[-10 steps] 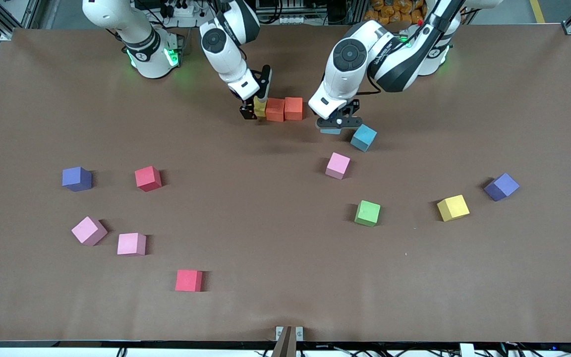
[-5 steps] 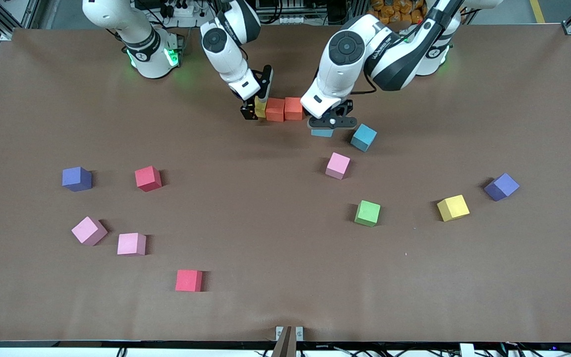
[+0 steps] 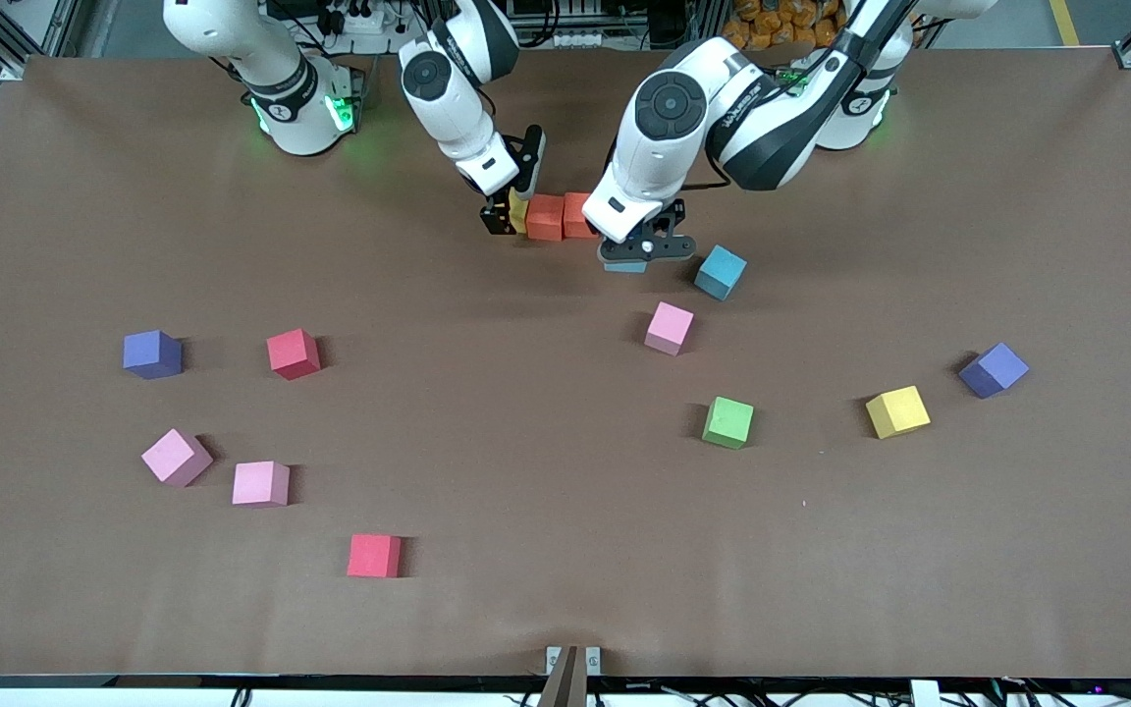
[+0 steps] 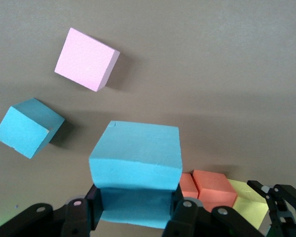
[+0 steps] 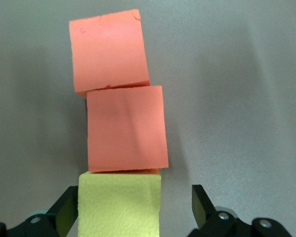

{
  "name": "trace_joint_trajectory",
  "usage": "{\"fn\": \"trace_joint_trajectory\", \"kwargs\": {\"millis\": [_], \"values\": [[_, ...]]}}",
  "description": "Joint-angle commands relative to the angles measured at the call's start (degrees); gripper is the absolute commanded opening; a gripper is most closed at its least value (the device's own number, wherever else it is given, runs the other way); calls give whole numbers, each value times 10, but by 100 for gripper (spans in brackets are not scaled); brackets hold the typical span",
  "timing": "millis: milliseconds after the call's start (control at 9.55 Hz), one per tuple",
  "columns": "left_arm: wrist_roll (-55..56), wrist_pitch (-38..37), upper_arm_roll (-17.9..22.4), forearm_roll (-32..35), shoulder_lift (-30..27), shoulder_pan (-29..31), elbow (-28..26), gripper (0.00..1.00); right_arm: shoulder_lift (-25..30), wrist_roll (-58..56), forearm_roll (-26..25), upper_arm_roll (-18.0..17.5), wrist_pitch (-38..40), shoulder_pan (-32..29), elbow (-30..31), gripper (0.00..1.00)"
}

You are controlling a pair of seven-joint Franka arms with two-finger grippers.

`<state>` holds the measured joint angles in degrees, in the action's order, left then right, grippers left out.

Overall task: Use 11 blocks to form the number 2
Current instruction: 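Lower the cyan cube by the orange cubes while the right gripper reaches red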

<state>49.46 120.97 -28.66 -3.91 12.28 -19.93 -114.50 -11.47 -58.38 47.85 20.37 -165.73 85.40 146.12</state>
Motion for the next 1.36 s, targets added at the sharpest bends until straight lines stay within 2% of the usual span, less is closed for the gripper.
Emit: {"fn": "trace_joint_trajectory", "kwargs": {"millis": [0,419,524,1048,1257], "values": [[15,-20,1,13,-4,-1,8,0,46,3,13,1,21,5,14,100],[17,-28,1,13,-3,-1,6,0,87,2,12,6,59,-15,16,100],[13,-48,1,13,-2,-1,4,0,93,-1,12,6,70,-40,15,100],[13,-36,1,13,27,-20,15,0,93,-31,10,6,73,-233,1,100],[13,-33,36,17,59,-64,41,0,80,-100,8,7,73,-327,-10,100]]}}
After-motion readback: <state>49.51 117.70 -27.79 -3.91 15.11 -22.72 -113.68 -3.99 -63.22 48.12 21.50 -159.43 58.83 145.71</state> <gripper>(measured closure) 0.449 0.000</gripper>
